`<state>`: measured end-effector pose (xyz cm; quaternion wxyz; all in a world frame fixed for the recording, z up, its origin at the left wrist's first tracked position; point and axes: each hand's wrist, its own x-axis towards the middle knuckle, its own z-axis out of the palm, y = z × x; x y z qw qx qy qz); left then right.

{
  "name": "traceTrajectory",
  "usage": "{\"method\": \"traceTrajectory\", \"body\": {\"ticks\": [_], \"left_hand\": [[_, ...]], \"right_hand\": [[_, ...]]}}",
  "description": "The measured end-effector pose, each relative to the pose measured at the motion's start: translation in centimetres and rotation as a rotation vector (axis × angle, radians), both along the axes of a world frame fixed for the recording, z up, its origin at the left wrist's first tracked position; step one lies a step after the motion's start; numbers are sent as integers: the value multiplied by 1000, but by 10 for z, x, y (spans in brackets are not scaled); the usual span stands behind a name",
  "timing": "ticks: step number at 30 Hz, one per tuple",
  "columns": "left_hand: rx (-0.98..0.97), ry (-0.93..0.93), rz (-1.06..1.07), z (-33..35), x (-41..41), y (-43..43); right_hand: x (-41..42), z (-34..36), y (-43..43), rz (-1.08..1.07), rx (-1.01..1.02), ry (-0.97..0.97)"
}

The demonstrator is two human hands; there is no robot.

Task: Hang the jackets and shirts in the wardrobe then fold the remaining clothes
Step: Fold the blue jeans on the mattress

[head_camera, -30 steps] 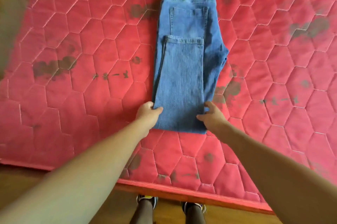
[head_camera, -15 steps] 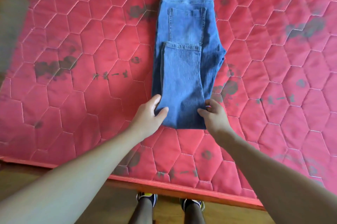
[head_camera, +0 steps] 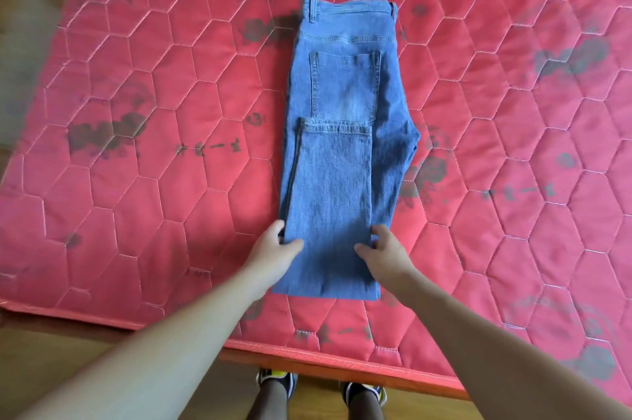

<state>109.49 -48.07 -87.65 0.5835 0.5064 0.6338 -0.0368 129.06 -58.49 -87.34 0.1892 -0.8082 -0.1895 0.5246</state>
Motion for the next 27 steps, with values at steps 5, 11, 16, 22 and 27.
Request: {"method": "traceTrajectory", "body": {"ticks": [5, 11, 16, 22, 27], "left_hand": [[190, -139, 143, -16, 42, 53], [441, -135, 32, -14, 57, 79], [571, -15, -247, -21, 53, 91], [1028, 86, -547, -34, 82, 123], [1093, 309, -937, -66, 118, 159]], "right_hand": [[24, -7, 63, -169, 128, 1], [31, -8, 107, -211, 267, -56], [41, -3, 106, 56, 99, -188], [57, -15, 123, 596, 467, -935], [87, -56, 155, 922, 215, -948]]}}
